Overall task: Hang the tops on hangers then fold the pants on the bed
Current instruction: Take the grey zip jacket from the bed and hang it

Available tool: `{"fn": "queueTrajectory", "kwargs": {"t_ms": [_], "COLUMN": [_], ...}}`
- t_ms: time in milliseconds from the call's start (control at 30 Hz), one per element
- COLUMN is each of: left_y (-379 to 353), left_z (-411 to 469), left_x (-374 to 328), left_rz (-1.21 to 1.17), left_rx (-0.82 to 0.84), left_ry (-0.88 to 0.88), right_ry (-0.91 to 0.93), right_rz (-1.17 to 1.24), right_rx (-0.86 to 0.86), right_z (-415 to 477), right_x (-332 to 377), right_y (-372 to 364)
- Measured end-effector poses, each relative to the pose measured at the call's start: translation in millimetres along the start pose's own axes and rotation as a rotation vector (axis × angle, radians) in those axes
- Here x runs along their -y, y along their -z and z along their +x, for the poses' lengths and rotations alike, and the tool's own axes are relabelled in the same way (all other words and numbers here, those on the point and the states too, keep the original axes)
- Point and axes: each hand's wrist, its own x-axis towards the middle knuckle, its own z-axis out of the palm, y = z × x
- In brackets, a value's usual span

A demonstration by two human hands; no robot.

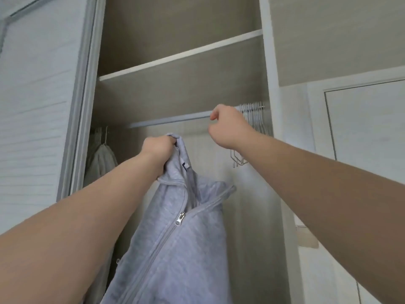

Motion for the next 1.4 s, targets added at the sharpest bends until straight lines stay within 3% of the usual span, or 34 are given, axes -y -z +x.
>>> {"fn": "queueTrajectory", "kwargs": {"t_ms": [133, 433, 567, 767, 1133, 1267, 1400], "left_y": [-16.5, -17.3, -24.9, -28.7, -32.8, -29.4, -25.6], "left_z": [45.4, 129.7, 140.6, 141.2, 133.0, 118.7, 82.7], "left_x": [17.3, 44.0, 62.5, 74.2, 75.5, 72.0, 61.9], "left_rz": [-0.079, -0.171, -0.266, -0.333, -0.312, -0.310, -0.279], "left_rx": [0.053, 0.177, 0.258, 0.342, 0.340, 0.299, 0.243], "left_ry": [0.037, -0.005, 0.023, 0.043, 0.052, 0.065, 0.075], "right_ry": [-0.117, -0.341, -0.430, -0.326, -0.223, -0.280, -0.395], "right_rz": [-0.392, -1.004, -1.089, -1.192, -1.026, -0.717, -0.221], "right_rx": [0.029, -0.020, 0.031, -0.019, -0.172, -0.254, -0.282], "right_z": [50.2, 113.8, 125.6, 138.0, 145.8, 135.8, 117.0], "right_x": [-13.8, -66.6, -81.2, -94.9, -96.0, -84.3, -68.3], "right_y": [-27.7, -68.4, -80.6, -80.4, -51.3, -44.2, -44.8]}}
